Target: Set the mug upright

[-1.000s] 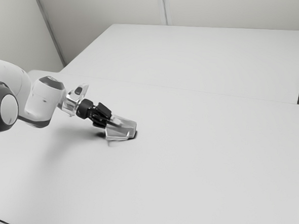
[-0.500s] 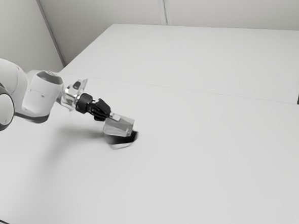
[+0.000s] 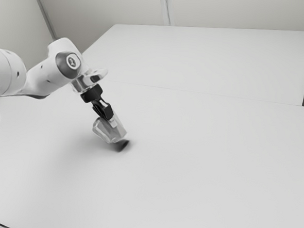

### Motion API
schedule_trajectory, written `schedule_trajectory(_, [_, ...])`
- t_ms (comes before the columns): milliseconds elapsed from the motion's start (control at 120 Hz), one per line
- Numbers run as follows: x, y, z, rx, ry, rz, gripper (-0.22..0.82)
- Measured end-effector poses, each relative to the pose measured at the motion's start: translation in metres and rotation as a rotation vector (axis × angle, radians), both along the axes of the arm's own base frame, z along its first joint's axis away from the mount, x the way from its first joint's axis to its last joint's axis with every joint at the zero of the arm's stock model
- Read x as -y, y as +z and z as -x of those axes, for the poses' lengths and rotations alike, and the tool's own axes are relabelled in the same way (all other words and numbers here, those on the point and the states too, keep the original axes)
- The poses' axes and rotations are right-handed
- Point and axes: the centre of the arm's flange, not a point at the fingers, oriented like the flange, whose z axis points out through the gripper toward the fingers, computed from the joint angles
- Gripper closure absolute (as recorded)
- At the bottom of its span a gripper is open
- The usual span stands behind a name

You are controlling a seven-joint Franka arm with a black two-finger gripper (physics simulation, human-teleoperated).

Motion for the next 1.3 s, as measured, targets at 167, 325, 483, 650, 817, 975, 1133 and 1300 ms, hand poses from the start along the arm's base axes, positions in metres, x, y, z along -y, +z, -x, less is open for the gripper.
schedule_trajectory(167, [0.024,-0.004,0.000,0.047,-0.070,-0.158,0.76])
schedule_trajectory(325, [0.038,-0.006,0.006,0.077,-0.120,-0.258,0.76])
schedule_trajectory(483, [0.045,-0.016,0.011,0.086,-0.157,-0.336,0.76])
schedule_trajectory(650, [0.053,-0.022,0.014,0.091,-0.169,-0.372,0.78])
schedule_trajectory(817, [0.054,-0.025,0.014,0.094,-0.160,-0.389,0.78])
schedule_trajectory(975, [0.055,-0.029,0.014,0.092,-0.150,-0.393,0.65])
schedule_trajectory(1133, [0.058,-0.029,0.014,0.094,-0.147,-0.395,0.52])
schedule_trajectory(1300, [0.062,-0.018,0.014,0.115,-0.145,-0.394,0.35])
